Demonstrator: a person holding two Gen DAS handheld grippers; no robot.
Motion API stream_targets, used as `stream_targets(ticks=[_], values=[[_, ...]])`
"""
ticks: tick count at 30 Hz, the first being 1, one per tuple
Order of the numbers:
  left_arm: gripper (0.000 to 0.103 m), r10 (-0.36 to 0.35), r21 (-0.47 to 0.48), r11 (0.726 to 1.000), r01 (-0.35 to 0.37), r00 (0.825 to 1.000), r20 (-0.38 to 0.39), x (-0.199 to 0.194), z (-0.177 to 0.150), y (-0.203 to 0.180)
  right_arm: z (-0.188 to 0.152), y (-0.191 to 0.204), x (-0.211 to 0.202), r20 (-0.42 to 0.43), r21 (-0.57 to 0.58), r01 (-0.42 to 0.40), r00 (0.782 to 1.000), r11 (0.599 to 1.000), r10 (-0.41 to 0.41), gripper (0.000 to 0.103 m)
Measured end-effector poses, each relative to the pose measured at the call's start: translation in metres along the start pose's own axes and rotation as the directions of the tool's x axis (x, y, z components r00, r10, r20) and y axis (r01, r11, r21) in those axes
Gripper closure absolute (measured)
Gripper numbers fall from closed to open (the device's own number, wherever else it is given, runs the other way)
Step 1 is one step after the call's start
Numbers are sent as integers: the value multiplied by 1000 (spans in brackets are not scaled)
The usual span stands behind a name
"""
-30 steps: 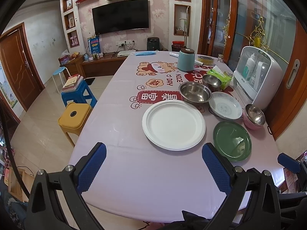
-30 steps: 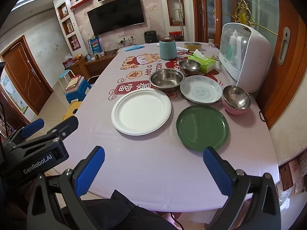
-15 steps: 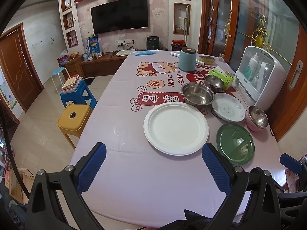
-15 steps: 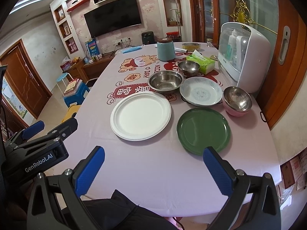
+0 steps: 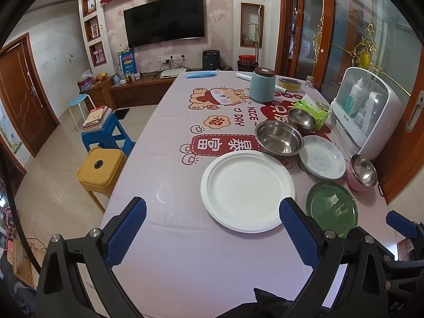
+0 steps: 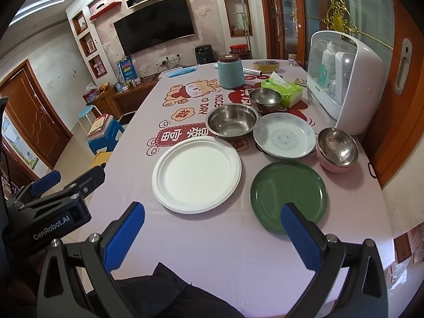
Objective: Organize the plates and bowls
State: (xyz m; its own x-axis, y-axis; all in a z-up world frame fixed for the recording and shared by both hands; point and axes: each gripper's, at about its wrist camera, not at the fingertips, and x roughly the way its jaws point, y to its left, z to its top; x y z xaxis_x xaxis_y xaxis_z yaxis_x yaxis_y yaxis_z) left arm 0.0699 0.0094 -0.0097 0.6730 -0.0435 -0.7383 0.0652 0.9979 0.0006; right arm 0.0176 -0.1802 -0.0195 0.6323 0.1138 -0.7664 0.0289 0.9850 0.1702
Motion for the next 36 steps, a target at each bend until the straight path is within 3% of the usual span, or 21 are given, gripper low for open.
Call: stream_targets(ticks=[7, 19, 27, 36], values=[[3, 0, -11, 1000, 0, 999, -35, 29, 15, 8, 19, -3, 24, -30, 30, 1, 1000, 1000, 0, 0], [3, -26, -42, 999, 18, 981, -191, 106, 31, 23, 39, -6, 86, -176, 89, -4, 984, 996, 20, 0], [3, -76, -78, 996, 52, 934, -349, 173, 32, 31, 39, -11, 129, -293, 163, -7, 954, 987, 56, 1], [3, -76, -52, 997, 59, 889, -452, 236, 29, 36, 31, -35, 169, -406, 335, 17, 905, 942, 128, 1]])
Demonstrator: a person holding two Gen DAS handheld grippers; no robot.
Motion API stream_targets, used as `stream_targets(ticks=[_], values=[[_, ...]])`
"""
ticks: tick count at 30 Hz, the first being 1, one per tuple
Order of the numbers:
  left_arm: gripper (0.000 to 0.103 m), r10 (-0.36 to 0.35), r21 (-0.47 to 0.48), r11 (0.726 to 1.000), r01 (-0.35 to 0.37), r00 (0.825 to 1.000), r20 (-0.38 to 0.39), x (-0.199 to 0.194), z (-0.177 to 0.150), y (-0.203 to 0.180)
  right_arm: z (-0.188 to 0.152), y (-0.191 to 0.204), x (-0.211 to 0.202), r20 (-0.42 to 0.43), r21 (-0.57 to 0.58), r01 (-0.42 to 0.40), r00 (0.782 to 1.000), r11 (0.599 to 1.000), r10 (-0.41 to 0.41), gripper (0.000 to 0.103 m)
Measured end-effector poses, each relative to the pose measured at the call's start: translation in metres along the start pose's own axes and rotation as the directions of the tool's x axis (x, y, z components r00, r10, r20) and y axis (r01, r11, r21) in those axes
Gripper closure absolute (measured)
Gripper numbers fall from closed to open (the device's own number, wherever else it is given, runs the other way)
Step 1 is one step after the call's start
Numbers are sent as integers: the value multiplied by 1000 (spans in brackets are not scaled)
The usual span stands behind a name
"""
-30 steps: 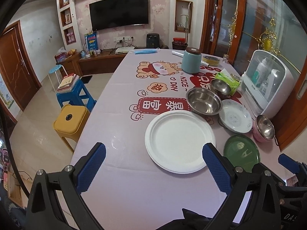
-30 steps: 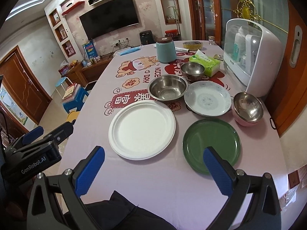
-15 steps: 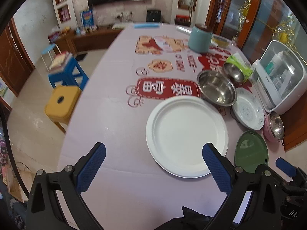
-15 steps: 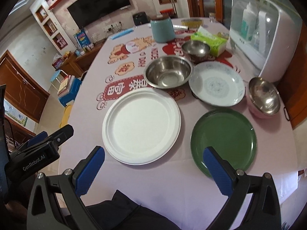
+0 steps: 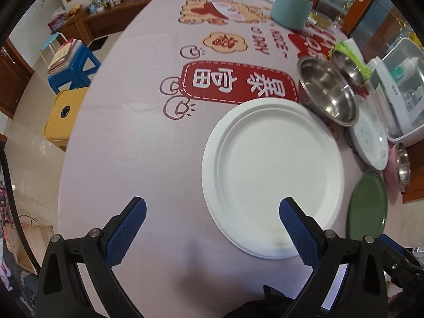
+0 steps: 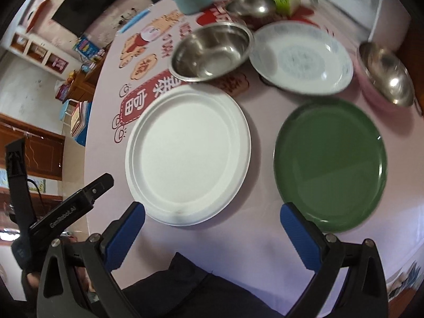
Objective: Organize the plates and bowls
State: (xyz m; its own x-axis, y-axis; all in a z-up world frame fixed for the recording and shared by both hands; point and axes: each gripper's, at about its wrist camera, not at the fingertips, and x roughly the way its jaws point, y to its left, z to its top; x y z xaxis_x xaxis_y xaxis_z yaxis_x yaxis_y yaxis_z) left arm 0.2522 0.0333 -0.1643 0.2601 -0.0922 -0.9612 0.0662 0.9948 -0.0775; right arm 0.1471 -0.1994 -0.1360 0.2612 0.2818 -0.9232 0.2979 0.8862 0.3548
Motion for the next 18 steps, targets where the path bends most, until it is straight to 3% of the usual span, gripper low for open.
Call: stream_targets(ticks=[9, 18], values=[[4, -23, 25, 999, 23, 999, -34, 45, 23, 11, 15, -14, 31, -99, 108, -58, 993, 992, 69, 6], [15, -83, 48, 995, 86, 994, -70, 73, 30, 19, 25, -27, 54, -143, 194, -58, 986, 979, 87, 13]])
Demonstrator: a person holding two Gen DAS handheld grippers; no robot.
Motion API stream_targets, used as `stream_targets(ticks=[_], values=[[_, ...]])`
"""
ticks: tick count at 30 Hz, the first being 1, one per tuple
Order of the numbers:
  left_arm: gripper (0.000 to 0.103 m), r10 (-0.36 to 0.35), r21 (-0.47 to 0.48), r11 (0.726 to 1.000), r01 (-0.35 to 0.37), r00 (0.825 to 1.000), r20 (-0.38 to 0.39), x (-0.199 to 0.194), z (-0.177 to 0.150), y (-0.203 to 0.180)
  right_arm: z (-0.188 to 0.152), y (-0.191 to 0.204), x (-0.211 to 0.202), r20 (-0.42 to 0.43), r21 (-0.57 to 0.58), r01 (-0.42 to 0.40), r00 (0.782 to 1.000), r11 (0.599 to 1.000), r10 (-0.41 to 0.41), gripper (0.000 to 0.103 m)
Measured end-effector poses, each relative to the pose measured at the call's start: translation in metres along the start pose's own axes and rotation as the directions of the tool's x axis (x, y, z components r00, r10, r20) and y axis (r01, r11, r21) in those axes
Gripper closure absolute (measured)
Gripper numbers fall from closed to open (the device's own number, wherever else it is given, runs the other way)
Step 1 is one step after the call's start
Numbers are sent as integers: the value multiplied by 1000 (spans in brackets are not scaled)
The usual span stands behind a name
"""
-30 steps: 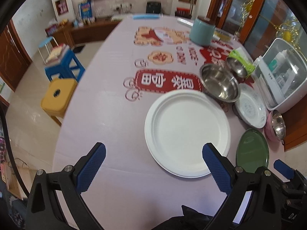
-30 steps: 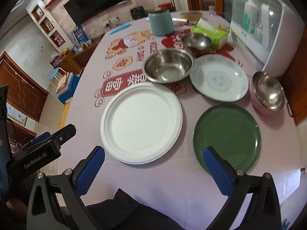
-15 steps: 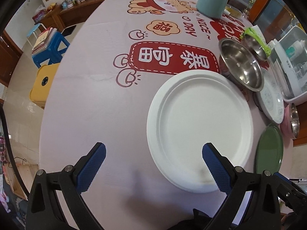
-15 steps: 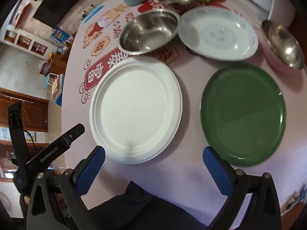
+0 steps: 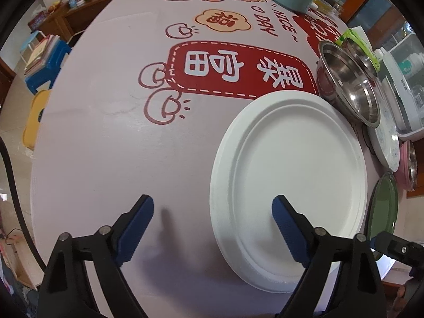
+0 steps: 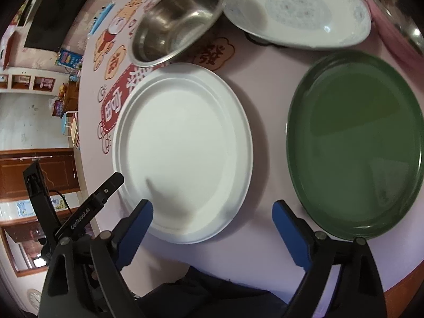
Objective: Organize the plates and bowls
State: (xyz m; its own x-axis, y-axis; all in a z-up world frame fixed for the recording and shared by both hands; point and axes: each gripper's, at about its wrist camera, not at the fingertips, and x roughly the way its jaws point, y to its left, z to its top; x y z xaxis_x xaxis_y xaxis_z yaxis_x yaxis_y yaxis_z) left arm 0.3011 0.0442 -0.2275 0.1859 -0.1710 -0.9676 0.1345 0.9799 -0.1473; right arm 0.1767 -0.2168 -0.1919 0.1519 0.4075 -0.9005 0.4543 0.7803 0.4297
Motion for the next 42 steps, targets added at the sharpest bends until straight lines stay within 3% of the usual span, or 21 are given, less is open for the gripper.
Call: stream_targets(ticks=[5, 8, 12, 14, 20, 29, 42], values=[[28, -40, 7, 999, 40, 998, -46, 12, 2, -1, 6, -7, 9, -21, 38, -5, 1000, 999, 6, 19], [36, -47, 11, 999, 48, 998, -41, 14, 1, -4, 8, -8, 13, -31, 44, -10, 999, 999, 11, 29], [40, -51, 27, 998, 52, 998, -34, 15, 2, -7, 9, -11, 18, -46, 54, -22, 999, 998, 24, 41], [54, -50, 37, 998, 51, 998, -29, 14, 2, -9, 9, -12, 21, -54, 62, -31, 998, 998, 34, 45], [71, -57, 30, 998, 58, 998, -27, 14, 4, -11, 9, -17, 24, -74, 76, -39, 996, 996, 45, 61], [75, -31, 52, 998, 32, 999, -21, 12, 1, -11, 10, -25, 25, -79, 109, -22, 996, 994, 30, 81], [77, 20, 61, 998, -23, 998, 55, -23, -14, -11, -1, -17, 14, -59, 73, -51, 997, 996, 55, 84]])
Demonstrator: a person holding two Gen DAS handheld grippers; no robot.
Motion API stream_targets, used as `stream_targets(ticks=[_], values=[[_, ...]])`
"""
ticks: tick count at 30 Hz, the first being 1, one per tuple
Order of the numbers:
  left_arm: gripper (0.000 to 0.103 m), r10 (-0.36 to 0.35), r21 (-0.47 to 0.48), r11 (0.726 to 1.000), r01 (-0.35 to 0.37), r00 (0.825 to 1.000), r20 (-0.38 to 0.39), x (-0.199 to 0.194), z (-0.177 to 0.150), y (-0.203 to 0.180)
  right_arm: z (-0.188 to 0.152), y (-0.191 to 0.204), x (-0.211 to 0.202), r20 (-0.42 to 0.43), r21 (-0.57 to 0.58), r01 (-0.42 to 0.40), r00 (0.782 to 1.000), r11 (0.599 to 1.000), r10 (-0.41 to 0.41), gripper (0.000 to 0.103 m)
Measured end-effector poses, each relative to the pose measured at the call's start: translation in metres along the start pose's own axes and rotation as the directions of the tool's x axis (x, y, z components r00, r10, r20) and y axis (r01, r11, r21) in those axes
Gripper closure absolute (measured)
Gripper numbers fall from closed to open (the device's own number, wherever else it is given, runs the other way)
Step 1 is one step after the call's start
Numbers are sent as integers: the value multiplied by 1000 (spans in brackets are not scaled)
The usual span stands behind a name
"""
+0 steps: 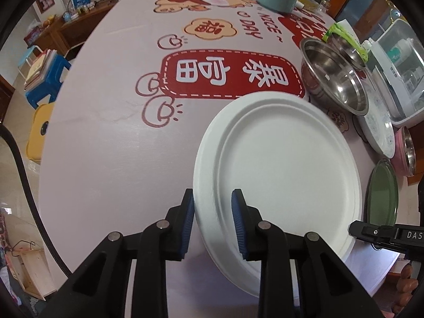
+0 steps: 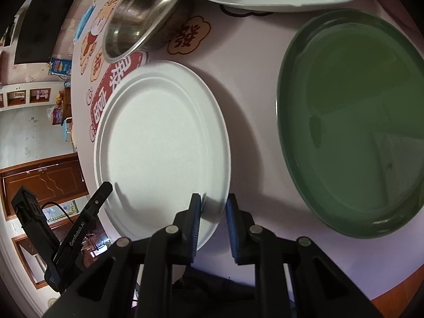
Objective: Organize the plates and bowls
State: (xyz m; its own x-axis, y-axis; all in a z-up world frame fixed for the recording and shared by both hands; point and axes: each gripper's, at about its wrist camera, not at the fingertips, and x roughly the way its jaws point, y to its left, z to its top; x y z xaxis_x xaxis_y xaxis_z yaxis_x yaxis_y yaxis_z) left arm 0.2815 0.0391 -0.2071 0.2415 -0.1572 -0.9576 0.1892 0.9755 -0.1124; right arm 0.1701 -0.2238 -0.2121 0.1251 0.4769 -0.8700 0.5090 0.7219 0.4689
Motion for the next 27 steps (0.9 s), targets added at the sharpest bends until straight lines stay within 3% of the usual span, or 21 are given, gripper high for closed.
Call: stream_targets(ticks=[12, 27], values=[[77, 13, 15, 1000, -14, 998, 68, -41, -25, -12, -23, -1, -31, 87, -30, -45, 995, 999, 48, 84], [77, 2, 34, 999, -8, 985, 174, -105, -87, -34, -66, -11, -75, 194, -97, -92, 975, 991, 109, 84]])
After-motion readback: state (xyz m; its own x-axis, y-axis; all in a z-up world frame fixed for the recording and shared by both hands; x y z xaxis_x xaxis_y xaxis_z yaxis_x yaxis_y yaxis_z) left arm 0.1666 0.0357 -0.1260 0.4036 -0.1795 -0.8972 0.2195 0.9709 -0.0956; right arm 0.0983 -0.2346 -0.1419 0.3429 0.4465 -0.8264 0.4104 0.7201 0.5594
